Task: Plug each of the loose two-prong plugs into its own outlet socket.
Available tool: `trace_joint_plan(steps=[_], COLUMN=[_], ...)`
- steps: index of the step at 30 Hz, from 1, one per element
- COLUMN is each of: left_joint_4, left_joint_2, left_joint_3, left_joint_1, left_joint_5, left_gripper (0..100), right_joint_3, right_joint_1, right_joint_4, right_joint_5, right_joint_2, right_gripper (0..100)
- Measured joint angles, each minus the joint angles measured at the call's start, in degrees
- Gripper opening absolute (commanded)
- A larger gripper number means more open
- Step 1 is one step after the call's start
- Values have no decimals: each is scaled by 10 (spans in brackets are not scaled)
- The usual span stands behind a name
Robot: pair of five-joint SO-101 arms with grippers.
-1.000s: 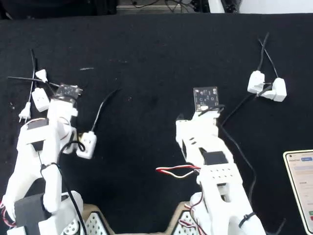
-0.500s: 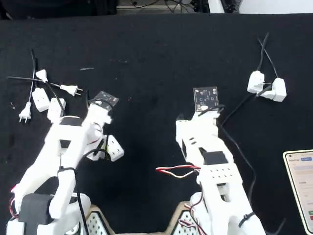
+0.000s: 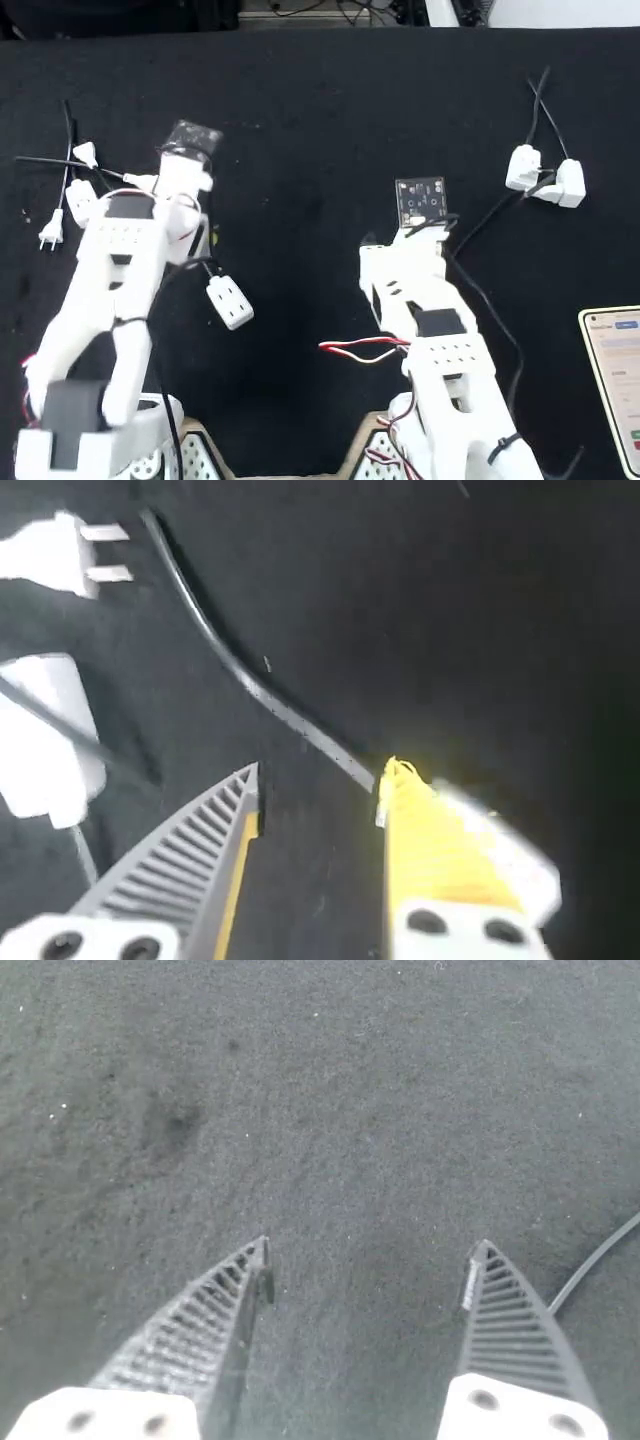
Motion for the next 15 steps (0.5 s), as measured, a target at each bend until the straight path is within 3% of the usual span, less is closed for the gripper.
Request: trace_joint_plan(steps=[3, 6, 15], left_joint_4=[-77, -92, 68], left_joint_2=[72, 120, 119], left_joint_3=[11, 11, 4], left_joint_1=[-1, -4, -4], left_joint_5=[40, 55, 59], left_gripper=[202, 202, 202], right_joint_3=[0, 0, 0], right_joint_1=[0, 0, 0], right_joint_4=[0, 0, 0], right_joint_5=[0, 0, 0], right_joint_2=[0, 0, 0], right_gripper=[296, 296, 296])
